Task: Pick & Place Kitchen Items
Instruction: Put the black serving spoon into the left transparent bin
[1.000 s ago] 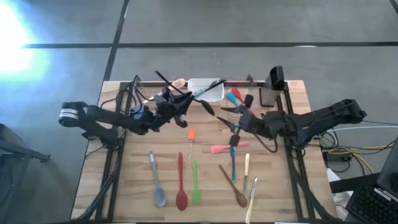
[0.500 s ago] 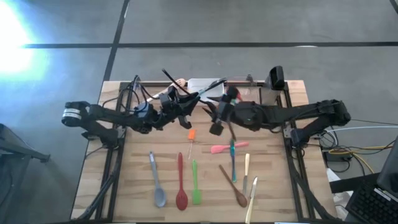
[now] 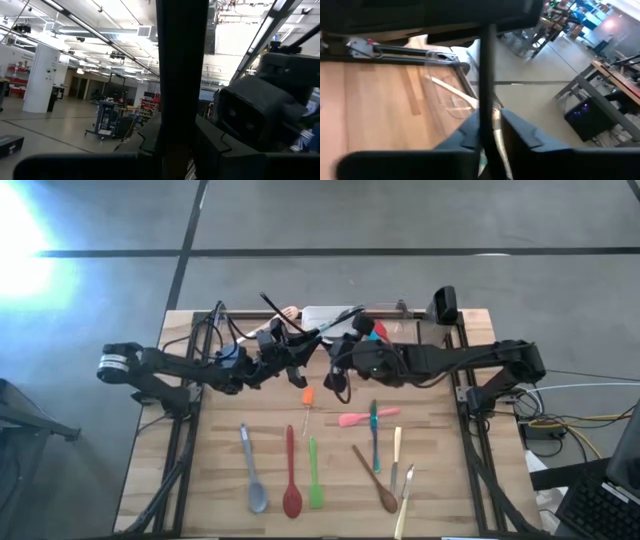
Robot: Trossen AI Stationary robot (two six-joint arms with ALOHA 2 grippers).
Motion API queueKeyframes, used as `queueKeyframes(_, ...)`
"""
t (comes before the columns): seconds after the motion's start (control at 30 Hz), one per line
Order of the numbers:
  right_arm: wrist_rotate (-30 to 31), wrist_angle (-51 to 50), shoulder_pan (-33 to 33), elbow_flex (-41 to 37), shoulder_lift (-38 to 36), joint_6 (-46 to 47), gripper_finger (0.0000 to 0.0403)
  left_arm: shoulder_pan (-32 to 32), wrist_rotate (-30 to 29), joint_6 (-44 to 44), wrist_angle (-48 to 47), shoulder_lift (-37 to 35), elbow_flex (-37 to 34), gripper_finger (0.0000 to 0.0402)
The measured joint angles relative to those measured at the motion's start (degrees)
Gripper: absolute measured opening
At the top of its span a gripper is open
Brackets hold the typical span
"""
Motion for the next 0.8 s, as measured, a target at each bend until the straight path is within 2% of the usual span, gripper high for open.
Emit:
queueKeyframes(0.07, -0.81, -0.46, 0.04, -0.03, -0.30, -0.73, 0.0023, -0.02, 0.06, -0.52, 0.03, -0.02, 0.00, 0.0074)
queueKeyframes(0.23, -1.49, -1.33, 0.08, -0.07, -1.12, -0.85, 0.0014, 0.00, 2.16, -1.13, -0.03, -0.04, 0.02, 0.0075)
queueKeyframes(0.37, 1.20, -1.34, -0.05, 0.07, -2.14, 0.02, 0.0011, 0.05, 2.54, -1.55, -1.98, -0.19, -0.17, 0.0143)
queueKeyframes(0.53, 11.50, -7.38, -0.33, 0.61, -3.52, -0.35, 0.0010, -0.04, 3.26, -4.90, -4.91, -0.61, -0.17, 0.0225)
queueKeyframes(0.67, 12.12, -14.40, -0.07, 0.60, -6.04, -0.74, 0.0010, -0.04, 3.08, -6.14, -8.32, -0.96, -0.17, 0.0259)
queueKeyframes(0.8, 13.82, -25.79, -0.29, 0.67, -8.33, -2.64, 0.0010, -0.04, 3.06, -6.93, -13.45, -3.11, -0.20, 0.0267)
